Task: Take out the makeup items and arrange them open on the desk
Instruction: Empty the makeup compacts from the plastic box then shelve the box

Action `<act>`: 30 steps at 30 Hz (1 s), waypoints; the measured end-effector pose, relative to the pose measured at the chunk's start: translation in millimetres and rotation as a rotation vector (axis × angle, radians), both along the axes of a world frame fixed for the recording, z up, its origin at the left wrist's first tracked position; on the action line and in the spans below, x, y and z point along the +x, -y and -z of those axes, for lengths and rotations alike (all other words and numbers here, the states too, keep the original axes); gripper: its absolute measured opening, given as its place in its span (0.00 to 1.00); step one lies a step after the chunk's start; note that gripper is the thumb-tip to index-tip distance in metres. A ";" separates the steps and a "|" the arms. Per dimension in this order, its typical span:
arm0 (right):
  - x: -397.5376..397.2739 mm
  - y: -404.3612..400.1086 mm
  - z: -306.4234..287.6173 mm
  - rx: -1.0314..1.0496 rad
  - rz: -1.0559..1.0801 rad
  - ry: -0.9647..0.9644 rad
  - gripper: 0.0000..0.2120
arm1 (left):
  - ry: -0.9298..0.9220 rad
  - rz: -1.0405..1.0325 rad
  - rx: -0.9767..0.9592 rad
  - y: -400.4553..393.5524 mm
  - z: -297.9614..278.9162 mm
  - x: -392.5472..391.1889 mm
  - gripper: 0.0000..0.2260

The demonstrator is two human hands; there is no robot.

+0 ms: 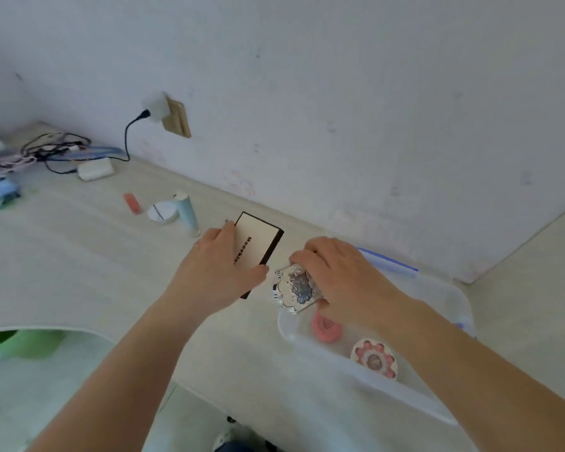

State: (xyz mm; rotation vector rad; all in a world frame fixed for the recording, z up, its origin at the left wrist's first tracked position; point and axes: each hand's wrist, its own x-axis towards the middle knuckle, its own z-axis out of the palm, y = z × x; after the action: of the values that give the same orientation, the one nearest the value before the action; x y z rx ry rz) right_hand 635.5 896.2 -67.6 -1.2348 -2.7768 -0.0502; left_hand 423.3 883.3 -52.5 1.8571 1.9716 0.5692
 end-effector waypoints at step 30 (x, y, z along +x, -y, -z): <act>-365.1 -114.3 132.2 -0.077 -0.362 0.416 0.23 | -0.087 -0.252 -0.303 -99.2 167.6 -350.6 0.26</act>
State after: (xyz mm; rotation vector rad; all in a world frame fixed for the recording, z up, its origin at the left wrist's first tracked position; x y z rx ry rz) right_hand 270.4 1010.6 -199.9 -0.7857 -3.3474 -0.1934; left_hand 72.7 982.5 -220.1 1.4862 2.2246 0.2410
